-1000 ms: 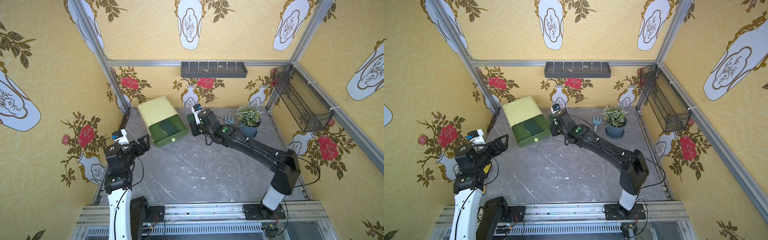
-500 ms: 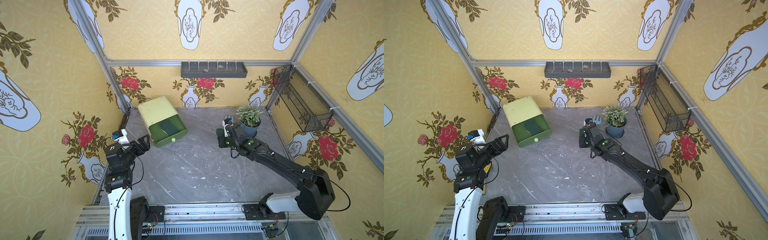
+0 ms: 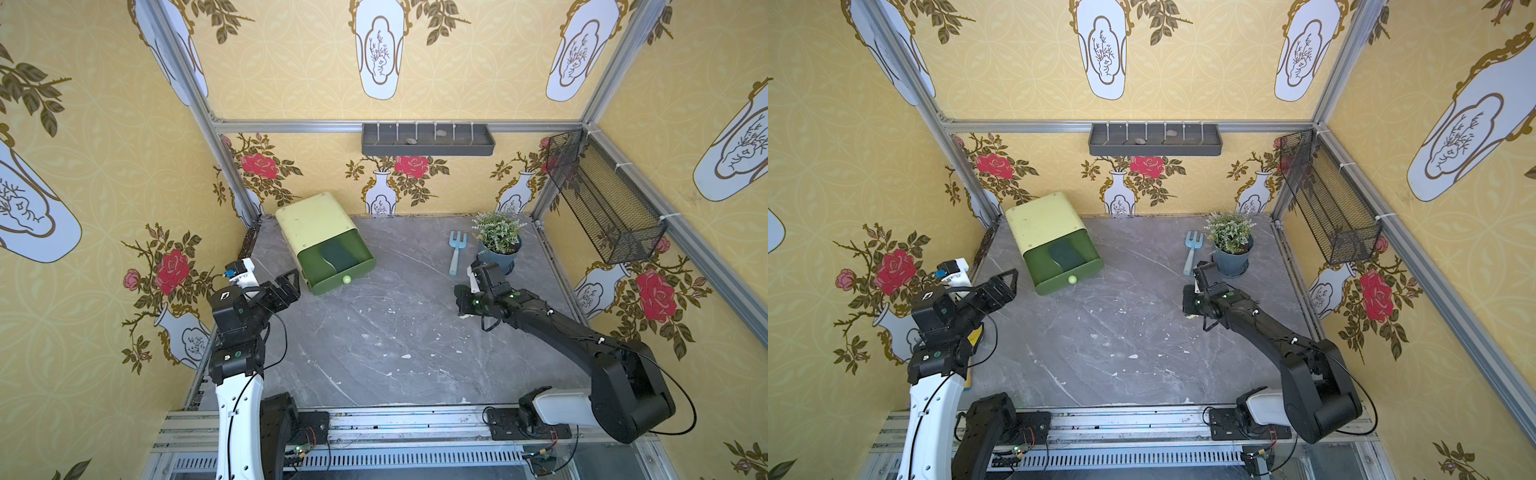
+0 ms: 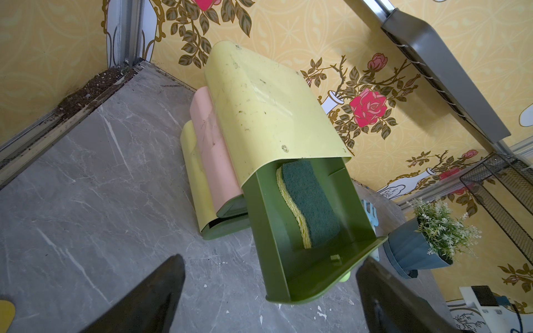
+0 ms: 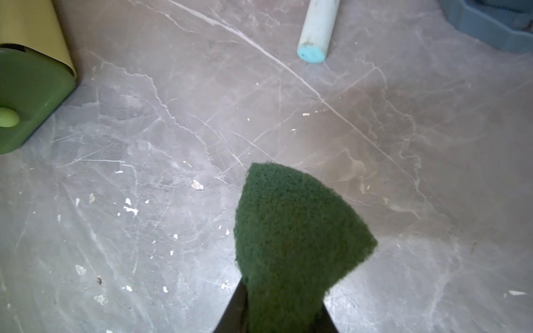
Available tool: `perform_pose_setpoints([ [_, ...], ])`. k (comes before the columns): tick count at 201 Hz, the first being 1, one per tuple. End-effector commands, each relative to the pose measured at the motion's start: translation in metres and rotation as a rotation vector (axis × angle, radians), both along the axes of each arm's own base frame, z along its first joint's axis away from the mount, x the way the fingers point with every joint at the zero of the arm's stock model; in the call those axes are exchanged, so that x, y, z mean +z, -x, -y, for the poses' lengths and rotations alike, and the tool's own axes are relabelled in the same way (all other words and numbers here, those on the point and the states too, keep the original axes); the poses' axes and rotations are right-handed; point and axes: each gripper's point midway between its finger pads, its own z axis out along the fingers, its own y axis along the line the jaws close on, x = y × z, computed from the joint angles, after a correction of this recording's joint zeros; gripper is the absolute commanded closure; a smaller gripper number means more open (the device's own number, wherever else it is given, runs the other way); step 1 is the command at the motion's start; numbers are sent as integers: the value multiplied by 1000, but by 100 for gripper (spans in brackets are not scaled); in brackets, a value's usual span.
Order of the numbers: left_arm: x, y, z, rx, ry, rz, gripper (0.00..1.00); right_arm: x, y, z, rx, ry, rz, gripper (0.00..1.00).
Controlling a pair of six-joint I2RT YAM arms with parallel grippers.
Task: Take the sponge out of the drawer
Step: Place the sponge at the center of the board.
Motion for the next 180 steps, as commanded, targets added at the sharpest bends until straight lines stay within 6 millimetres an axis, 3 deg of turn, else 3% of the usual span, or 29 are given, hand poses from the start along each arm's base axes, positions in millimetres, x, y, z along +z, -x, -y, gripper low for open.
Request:
perform_pose_setpoints([
  [1, 4, -2, 1, -11, -13, 24, 2, -7, -1, -6, 39, -16, -13, 79],
  [108, 3, -3, 1, -14, -9, 20, 2, -43, 0, 8, 32, 80, -102, 61],
  [180, 3, -2, 1, -15, -10, 21, 2, -49, 1, 14, 34, 128, -131, 46],
])
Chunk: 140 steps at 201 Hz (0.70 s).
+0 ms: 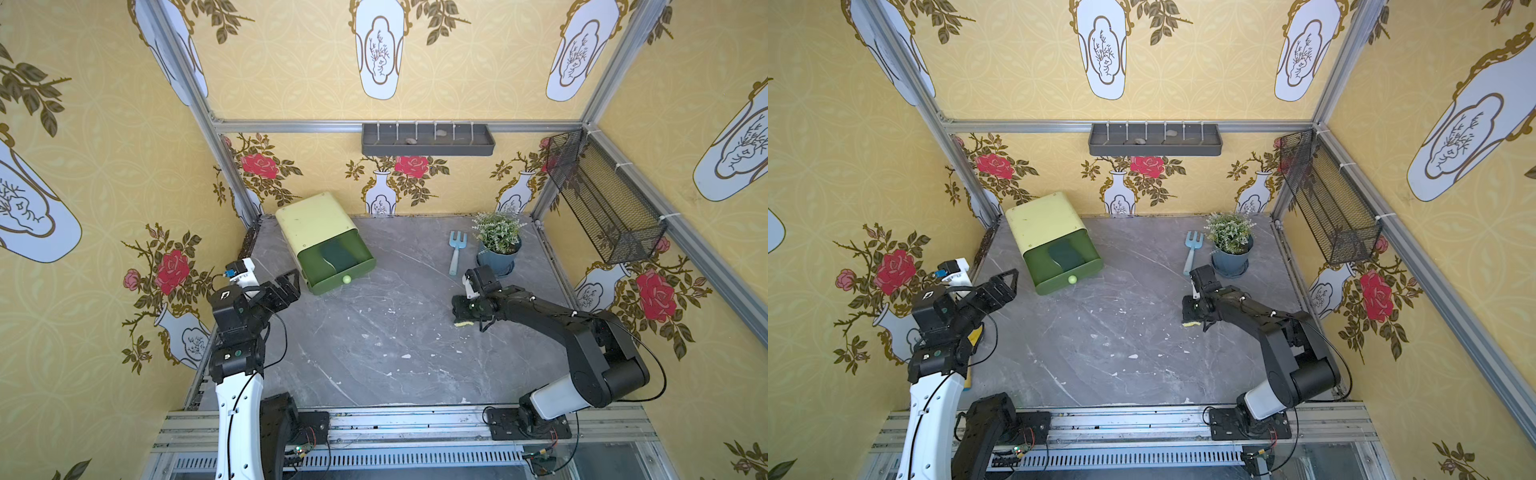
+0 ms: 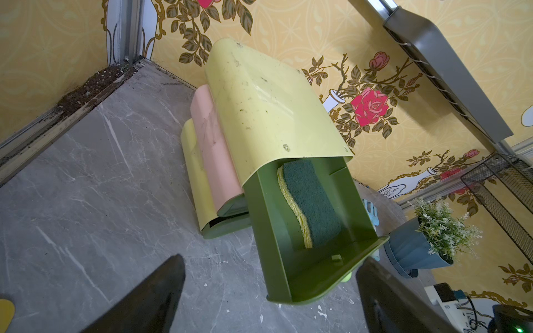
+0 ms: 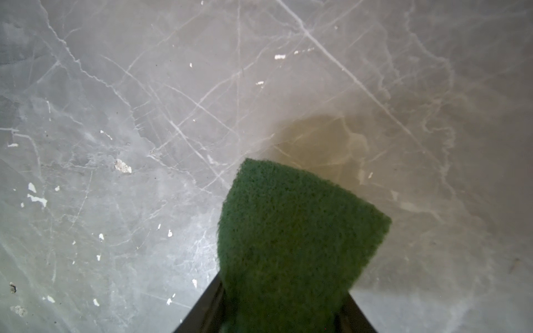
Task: Take the sponge out of the drawer
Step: Place the sponge at the center of the board.
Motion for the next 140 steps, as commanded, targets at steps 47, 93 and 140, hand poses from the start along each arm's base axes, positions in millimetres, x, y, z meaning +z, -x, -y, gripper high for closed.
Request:
perform_pose_setpoints([
  [47, 5, -1, 1, -14, -13, 28, 2, -1, -2, 5, 15, 49, -2, 33],
  [93, 6, -1, 1, -13, -14, 29, 2, 1, -4, 6, 24, 65, 2, 22],
  [140, 6, -1, 1, -13, -14, 29, 2, 12, -10, 6, 8, 65, 25, 19],
])
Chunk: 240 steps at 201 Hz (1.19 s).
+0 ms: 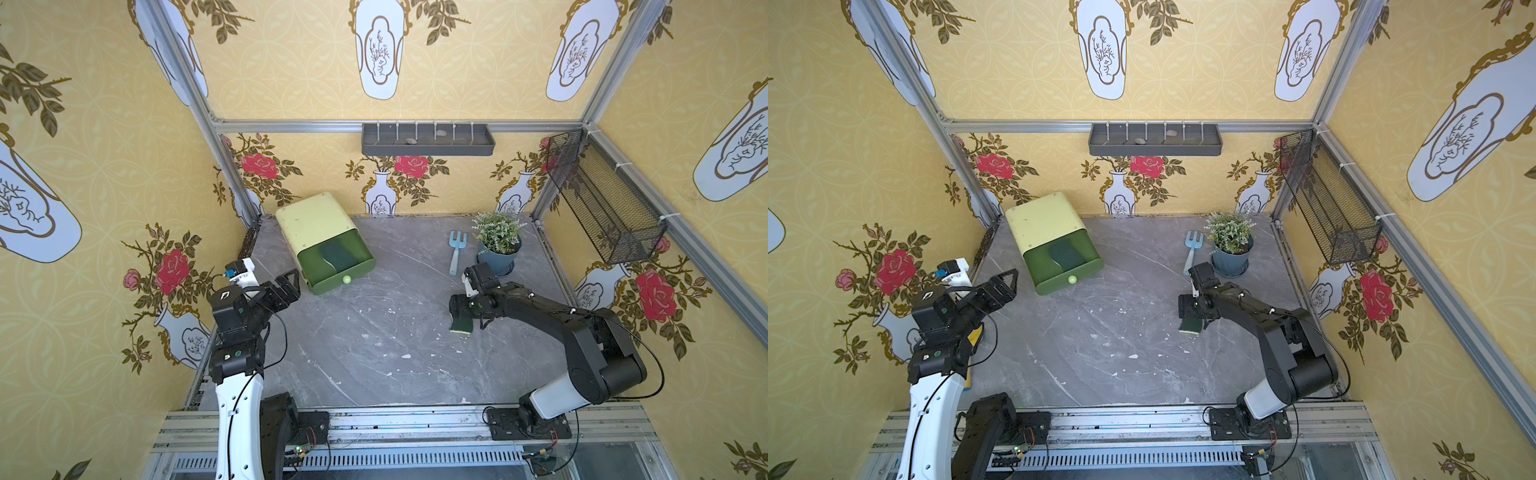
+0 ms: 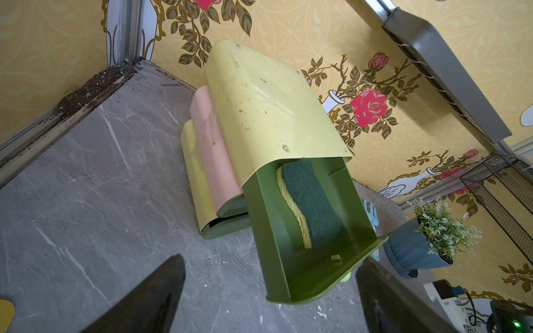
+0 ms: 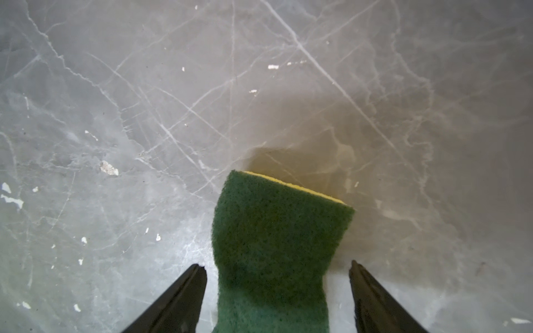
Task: Take the sponge out of the drawer
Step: Place the sponge at the center of the board.
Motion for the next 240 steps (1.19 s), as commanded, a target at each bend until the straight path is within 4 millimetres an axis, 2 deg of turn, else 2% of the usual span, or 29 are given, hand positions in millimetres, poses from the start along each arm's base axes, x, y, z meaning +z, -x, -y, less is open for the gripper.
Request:
perform_pose_setpoints([
  [1, 5, -1, 1, -13, -13, 26, 2, 9, -5, 0, -8, 1, 19, 19],
  [48, 5, -1, 1, -13, -13, 26, 2, 30, 5, -28, 54, -43, 30, 19],
  [69, 4, -1, 1, -10, -15, 25, 2, 31, 16, -47, 111, -27, 11, 18],
  [93, 5, -1, 1, -12, -15, 26, 2, 23, 24, -59, 136, -11, -27, 17],
  [182, 5, -1, 1, -13, -14, 27, 2, -11, 47, -57, 144, 3, -141, 16],
  [240, 4, -1, 1, -13, -14, 26, 2, -4, 52, -61, 217, -29, -120, 14],
])
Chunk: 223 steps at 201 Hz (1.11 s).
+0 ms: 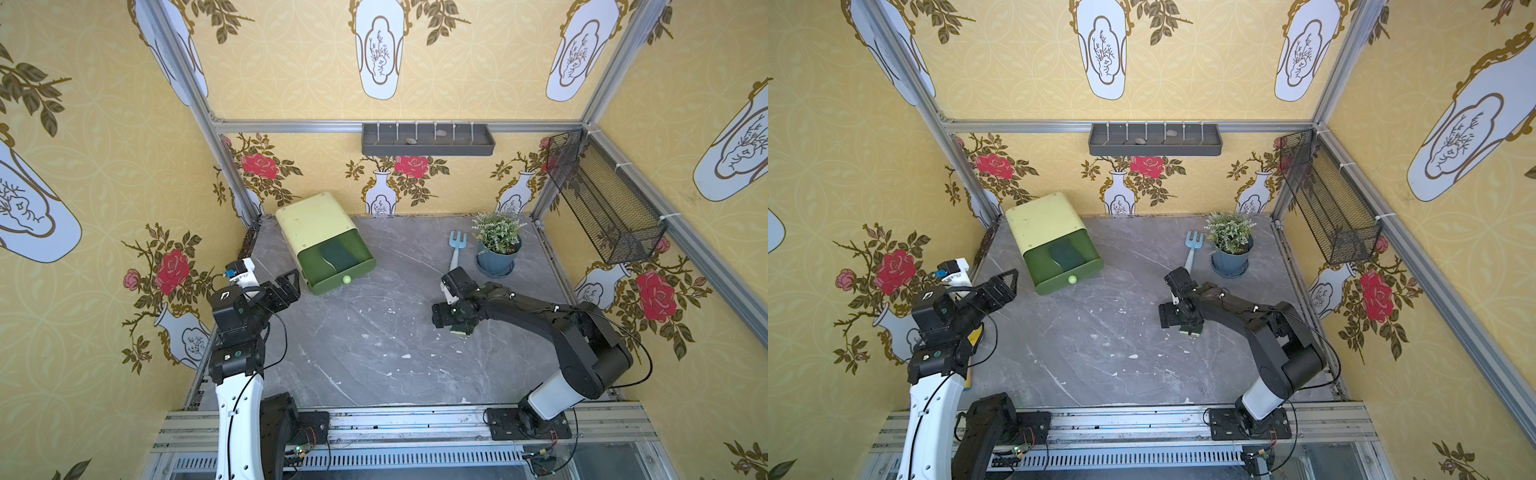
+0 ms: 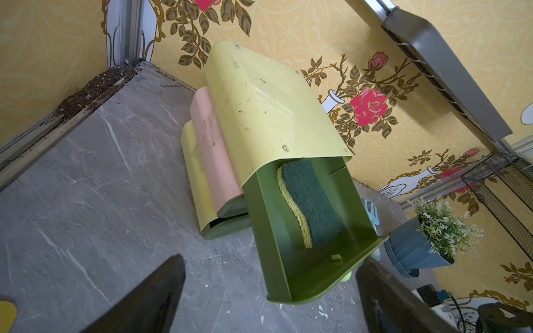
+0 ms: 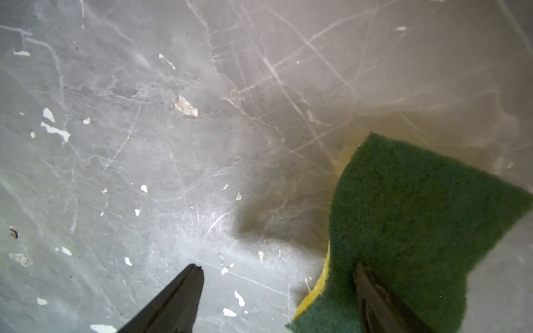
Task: Take the sponge out of the drawer
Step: Place the sponge at the center of the board.
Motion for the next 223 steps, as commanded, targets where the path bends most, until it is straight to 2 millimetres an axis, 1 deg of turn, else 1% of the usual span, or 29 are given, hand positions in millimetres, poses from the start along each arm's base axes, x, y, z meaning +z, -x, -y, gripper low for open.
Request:
perform_pose_setpoints([
  [1, 4, -1, 1, -11, -8, 23, 2, 2, 14, -3, 55, -30, -40, 14],
  [32, 4, -1, 1, -10, -8, 24, 2, 16, 15, -7, 104, -61, 5, 13],
  [68, 4, -1, 1, -10, -8, 23, 2, 29, 12, -9, 110, -86, 37, 12],
  [99, 4, -1, 1, -10, -8, 24, 2, 38, 13, -17, 108, -131, 34, 11],
  [123, 4, -1, 1, -10, -8, 24, 2, 34, 20, -27, 134, -140, 9, 9],
  [157, 4, -1, 1, -10, -8, 24, 2, 23, 39, -45, 209, -102, -45, 6],
  [183, 4, -1, 1, -10, -8, 24, 2, 13, 48, -47, 226, -68, -80, 5],
  [223, 4, -1, 1, -9, -8, 24, 2, 5, 55, -40, 211, -38, -116, 5],
])
